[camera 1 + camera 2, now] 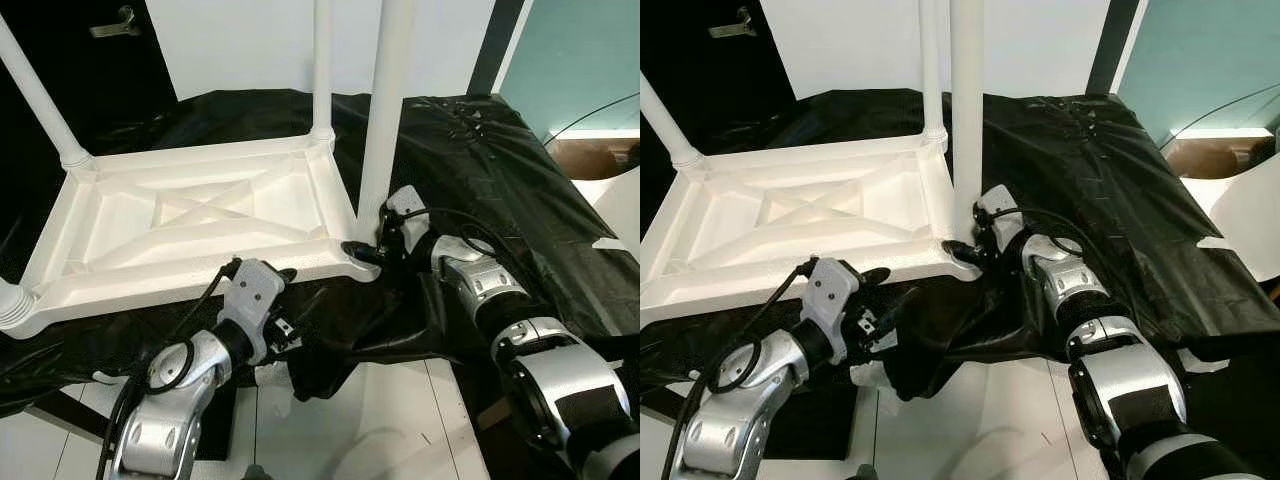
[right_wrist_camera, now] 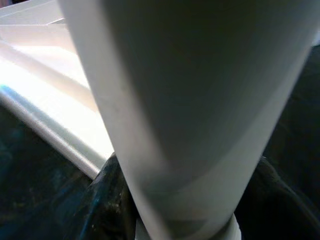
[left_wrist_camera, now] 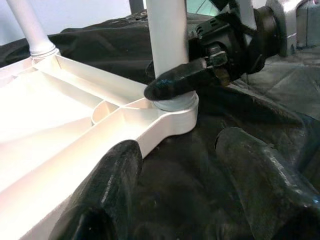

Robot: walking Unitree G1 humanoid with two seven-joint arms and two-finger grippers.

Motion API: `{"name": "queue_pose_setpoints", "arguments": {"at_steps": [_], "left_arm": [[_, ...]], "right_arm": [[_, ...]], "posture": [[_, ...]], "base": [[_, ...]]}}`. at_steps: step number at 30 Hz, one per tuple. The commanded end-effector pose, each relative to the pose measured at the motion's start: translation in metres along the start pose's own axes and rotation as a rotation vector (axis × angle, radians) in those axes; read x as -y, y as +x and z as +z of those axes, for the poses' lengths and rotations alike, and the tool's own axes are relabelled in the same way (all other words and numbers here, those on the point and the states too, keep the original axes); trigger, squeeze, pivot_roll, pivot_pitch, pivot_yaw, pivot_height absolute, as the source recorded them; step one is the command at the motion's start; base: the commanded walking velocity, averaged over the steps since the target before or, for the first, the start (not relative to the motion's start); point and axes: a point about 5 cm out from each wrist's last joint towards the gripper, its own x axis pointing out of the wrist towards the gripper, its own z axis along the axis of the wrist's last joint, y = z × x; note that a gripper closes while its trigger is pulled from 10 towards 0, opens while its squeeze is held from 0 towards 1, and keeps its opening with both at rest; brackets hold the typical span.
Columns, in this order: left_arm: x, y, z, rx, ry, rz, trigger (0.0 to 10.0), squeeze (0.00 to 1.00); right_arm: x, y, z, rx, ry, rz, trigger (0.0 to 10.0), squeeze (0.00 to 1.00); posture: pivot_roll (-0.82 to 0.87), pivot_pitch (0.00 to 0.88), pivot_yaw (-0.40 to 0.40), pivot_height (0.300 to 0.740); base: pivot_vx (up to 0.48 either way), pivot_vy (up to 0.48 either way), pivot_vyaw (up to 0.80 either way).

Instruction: Building children table

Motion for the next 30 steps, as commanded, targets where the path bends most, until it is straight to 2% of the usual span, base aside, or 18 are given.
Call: {"name": "queue_pose_setpoints", "arguments": {"at_steps": [1,3,6,7,9,10,13,14,15,20,21,22,23,25,26,30], "left_arm": [[-0.004,0.000,-0.001,-0.009,-0.004,0.099,10.0,0.00],[-0.002,0.000,-0.001,-0.011,-0.006,0.092,10.0,0.00],[-0.002,0.001,-0.002,-0.013,-0.005,0.084,10.0,0.00],[-0.002,0.003,-0.002,-0.013,-0.002,0.075,10.0,0.00],[-0.002,0.003,-0.002,-0.013,-0.002,0.075,10.0,0.00],[-0.001,0.004,-0.002,-0.011,-0.003,0.068,10.0,0.00],[-0.001,0.005,-0.001,-0.010,-0.004,0.064,10.0,0.00],[0.001,0.006,-0.002,-0.009,-0.006,0.058,10.0,0.00],[0.001,0.006,-0.002,-0.009,-0.007,0.056,10.0,0.00],[0.003,0.007,-0.002,-0.009,-0.010,0.050,10.0,0.00],[0.004,0.007,-0.002,-0.009,-0.012,0.047,10.0,0.00],[0.004,0.007,-0.002,-0.009,-0.012,0.047,10.0,0.00],[0.004,0.007,-0.002,-0.010,-0.012,0.043,10.0,0.00],[0.004,0.007,-0.002,-0.010,-0.012,0.043,10.0,0.00],[0.004,0.007,-0.002,-0.012,-0.013,0.044,10.0,0.00],[0.003,0.006,-0.002,-0.012,-0.015,0.048,10.0,0.00]], "right_arm": [[-0.003,-0.002,-0.019,-0.082,0.050,-0.042,0.0,0.00],[-0.003,-0.001,-0.022,-0.093,0.100,-0.121,0.0,0.00],[-0.007,0.001,-0.023,-0.093,0.128,-0.167,0.0,0.00],[-0.016,0.004,-0.025,-0.089,0.156,-0.223,0.0,0.00],[-0.016,0.004,-0.025,-0.089,0.156,-0.223,0.0,0.00],[-0.022,0.006,-0.026,-0.090,0.182,-0.271,0.0,0.00],[-0.029,0.008,-0.026,-0.095,0.202,-0.310,0.0,0.00],[-0.039,0.008,-0.026,-0.085,0.246,-0.456,0.0,0.00],[-0.043,0.008,-0.026,-0.082,0.263,-0.505,0.0,0.00],[-0.053,0.010,-0.023,-0.054,0.293,-0.544,0.0,0.00],[-0.052,0.011,-0.016,-0.007,0.291,-0.525,6.8,0.00],[-0.052,0.011,-0.016,-0.007,0.291,-0.525,6.8,0.00],[-0.049,0.010,-0.009,0.048,0.289,-0.509,10.0,0.00],[-0.049,0.010,-0.009,0.048,0.289,-0.509,10.0,0.00],[-0.036,0.006,0.001,0.126,0.268,-0.475,10.0,0.00],[-0.029,0.001,0.003,0.147,0.261,-0.456,10.0,0.00]], "posture": [[0.16,0.000,-0.039,0.740],[0.15,0.000,-0.037,0.740],[0.15,0.000,-0.036,0.740],[0.14,0.000,-0.033,0.740],[0.14,0.000,-0.033,0.740],[0.13,0.000,-0.034,0.740],[0.13,0.000,-0.034,0.740],[0.13,0.000,-0.035,0.740],[0.13,0.000,-0.035,0.740],[0.13,0.000,-0.036,0.740],[0.13,0.000,-0.031,0.740],[0.13,0.000,-0.031,0.740],[0.13,0.000,-0.030,0.740],[0.13,0.000,-0.030,0.740],[0.13,0.000,-0.032,0.740],[0.13,0.000,-0.036,0.740]], "base": [[0.000,0.000,0.00],[0.000,0.000,0.00],[0.000,0.000,0.00],[0.000,0.000,0.00],[0.000,0.000,0.00],[0.000,0.000,0.00],[0.000,0.000,0.00],[0.000,0.000,0.00],[0.000,0.000,0.00],[0.000,0.000,0.00],[0.000,0.000,0.00],[0.000,0.000,0.00],[0.000,0.000,0.00],[0.000,0.000,0.00],[0.000,0.000,0.00],[0.000,0.000,0.00]]}}
